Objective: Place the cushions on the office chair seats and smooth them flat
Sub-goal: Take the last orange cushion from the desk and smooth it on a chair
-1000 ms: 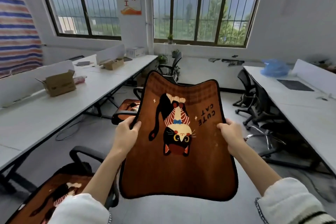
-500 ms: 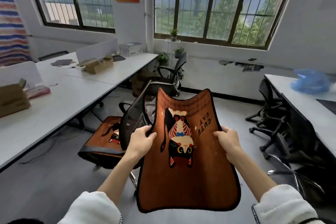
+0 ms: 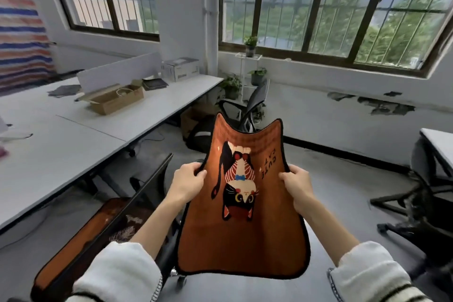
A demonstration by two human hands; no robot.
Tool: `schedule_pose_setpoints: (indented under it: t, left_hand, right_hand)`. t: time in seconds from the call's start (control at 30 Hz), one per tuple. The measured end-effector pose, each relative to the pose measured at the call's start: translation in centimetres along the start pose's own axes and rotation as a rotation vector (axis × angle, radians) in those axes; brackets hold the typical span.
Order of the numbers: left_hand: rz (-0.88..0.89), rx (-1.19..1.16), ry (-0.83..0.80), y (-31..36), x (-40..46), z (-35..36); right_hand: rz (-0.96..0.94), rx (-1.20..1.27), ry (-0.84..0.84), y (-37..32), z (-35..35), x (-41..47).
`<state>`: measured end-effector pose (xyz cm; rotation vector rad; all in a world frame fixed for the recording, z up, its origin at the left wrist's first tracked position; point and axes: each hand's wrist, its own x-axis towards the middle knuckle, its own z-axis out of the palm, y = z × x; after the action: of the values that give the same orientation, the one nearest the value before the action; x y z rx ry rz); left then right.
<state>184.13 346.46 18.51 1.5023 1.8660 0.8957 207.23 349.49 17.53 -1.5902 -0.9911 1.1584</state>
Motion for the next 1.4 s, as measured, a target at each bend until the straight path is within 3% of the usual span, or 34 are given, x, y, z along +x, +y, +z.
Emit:
schedule_pose_setpoints:
  t: [0.33,0.63,1.0,1.23,1.4]
  left_hand:
    - [-0.114,-0.044,0.241,0.8,28.2,-0.2]
    - [-0.168,-0.141,0.197,-1.1,56.0,-0.5]
    - [-0.193,-0.099,0.117,-3.7,81.2,3.2]
    - [-0.302,0.018,-0.053,-7.8,96.1,10.0]
    - [-0.431,0.047,-0.158,-12.9,101.2,15.3]
  right_hand:
    - [0.015,-0.035,-0.165,-7.6,12.2,28.1]
    - [0.063,-0.151,-0.16,-12.7,24.3,51.9]
    - [0.158,-0.19,-0.148,-15.5,34.4,76.2]
    - [0.339,-0.251,-0.109,-11.8,38.7,90.3]
    - [0.484,-0.327,-0.056,-6.4,40.2,94.8]
